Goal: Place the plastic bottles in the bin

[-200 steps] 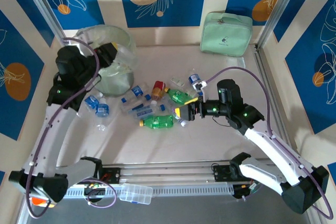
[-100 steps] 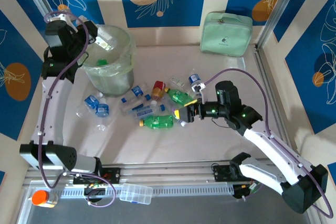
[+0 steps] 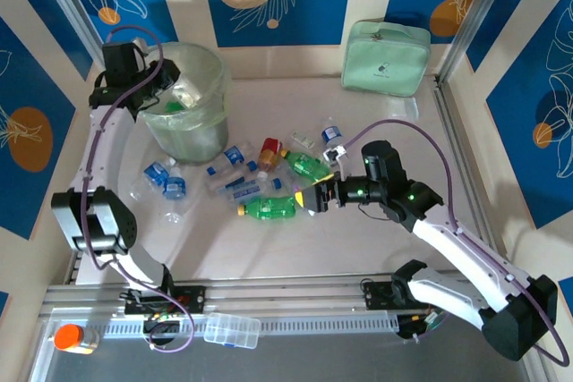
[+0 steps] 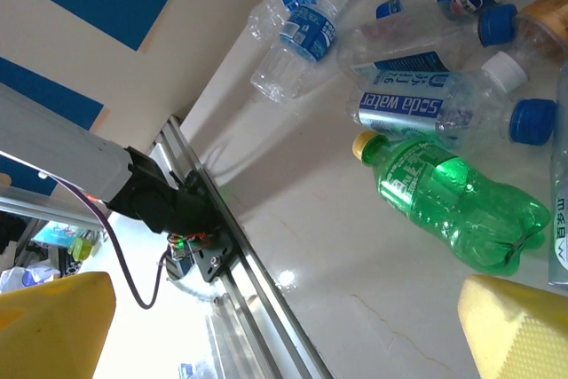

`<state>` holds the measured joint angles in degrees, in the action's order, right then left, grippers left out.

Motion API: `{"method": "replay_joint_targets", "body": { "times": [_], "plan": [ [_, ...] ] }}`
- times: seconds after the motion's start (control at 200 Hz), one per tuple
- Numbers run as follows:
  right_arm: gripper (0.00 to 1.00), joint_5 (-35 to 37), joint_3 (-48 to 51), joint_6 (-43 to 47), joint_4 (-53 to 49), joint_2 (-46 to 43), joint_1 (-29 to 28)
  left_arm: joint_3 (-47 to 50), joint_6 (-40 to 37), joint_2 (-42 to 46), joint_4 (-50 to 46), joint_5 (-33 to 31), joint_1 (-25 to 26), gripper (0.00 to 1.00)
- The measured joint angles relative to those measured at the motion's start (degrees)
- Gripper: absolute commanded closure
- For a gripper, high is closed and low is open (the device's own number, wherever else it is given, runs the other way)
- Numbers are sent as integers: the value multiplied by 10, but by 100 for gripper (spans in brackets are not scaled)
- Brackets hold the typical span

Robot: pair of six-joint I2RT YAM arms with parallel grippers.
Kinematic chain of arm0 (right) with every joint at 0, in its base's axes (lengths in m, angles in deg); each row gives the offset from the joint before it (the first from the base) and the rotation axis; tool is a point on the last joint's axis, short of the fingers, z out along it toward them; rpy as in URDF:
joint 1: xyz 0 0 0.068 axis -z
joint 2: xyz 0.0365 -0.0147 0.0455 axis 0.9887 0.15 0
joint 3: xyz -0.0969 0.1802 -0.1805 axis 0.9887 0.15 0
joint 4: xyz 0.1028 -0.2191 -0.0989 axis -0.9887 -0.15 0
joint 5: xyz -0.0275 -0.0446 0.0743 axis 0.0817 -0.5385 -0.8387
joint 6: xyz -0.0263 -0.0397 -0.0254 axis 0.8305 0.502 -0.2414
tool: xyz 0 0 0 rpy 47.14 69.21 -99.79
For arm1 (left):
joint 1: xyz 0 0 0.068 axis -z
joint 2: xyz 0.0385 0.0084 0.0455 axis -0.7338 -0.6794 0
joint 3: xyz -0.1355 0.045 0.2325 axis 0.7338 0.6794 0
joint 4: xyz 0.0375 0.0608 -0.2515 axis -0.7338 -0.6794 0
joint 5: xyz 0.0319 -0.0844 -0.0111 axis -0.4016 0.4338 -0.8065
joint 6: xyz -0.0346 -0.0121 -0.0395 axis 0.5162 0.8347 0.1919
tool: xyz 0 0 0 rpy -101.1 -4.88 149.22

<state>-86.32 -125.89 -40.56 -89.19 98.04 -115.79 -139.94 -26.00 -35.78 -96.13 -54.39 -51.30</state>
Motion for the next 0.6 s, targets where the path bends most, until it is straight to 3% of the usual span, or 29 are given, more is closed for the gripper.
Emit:
{"method": "replay_joint_targets", "body": {
  "times": [0.26,0.44,0.6],
  "plan": [
    [1,23,-1,9,-3,4,-20,-7,40,-85,19,52,-10,70],
    [1,34,-5,14,-13,5,-20,-8,41,-100,22,61,-10,36],
    [1,43,-16,21,-21,5,-23,-8,37,-99,20,61,-10,24]
  ]
}}
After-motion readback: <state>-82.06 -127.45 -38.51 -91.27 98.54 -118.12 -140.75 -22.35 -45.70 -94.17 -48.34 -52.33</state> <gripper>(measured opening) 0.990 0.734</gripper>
